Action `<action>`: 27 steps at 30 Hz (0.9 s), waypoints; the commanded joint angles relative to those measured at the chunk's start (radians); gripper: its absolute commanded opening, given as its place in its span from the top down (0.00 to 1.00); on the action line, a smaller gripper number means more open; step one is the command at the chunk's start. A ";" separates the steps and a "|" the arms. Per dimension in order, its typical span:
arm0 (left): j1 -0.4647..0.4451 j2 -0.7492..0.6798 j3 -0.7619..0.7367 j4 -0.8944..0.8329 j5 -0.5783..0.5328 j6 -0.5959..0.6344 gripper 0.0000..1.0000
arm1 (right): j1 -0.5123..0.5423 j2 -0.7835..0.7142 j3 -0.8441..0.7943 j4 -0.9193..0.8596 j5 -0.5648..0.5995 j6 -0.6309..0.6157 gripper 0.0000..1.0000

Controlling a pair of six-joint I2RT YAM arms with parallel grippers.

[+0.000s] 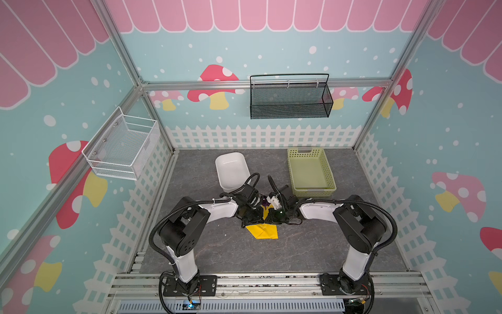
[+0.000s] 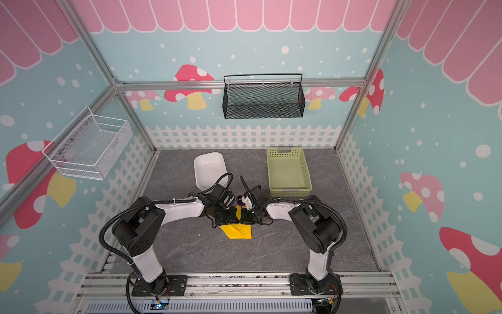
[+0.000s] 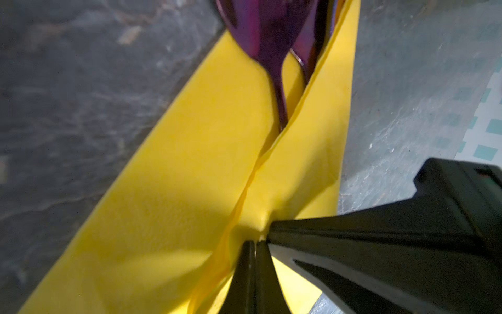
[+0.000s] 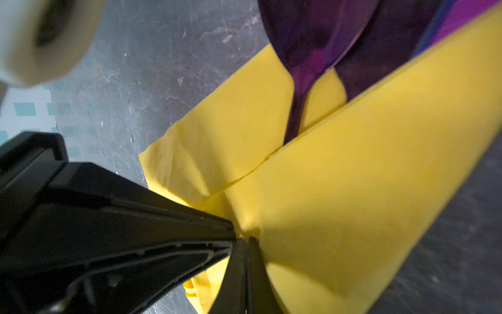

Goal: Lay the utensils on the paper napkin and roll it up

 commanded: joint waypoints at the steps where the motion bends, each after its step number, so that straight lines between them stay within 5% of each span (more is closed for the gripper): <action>1: 0.000 -0.006 -0.025 -0.048 -0.039 -0.012 1.00 | 0.010 0.051 -0.024 -0.028 0.046 -0.015 0.96; 13: -0.001 0.001 -0.040 -0.053 -0.043 -0.006 1.00 | -0.018 -0.070 -0.011 -0.002 -0.005 -0.002 0.91; 27: 0.000 -0.003 -0.042 -0.054 -0.043 -0.007 1.00 | -0.037 0.020 0.047 0.012 0.008 -0.026 0.93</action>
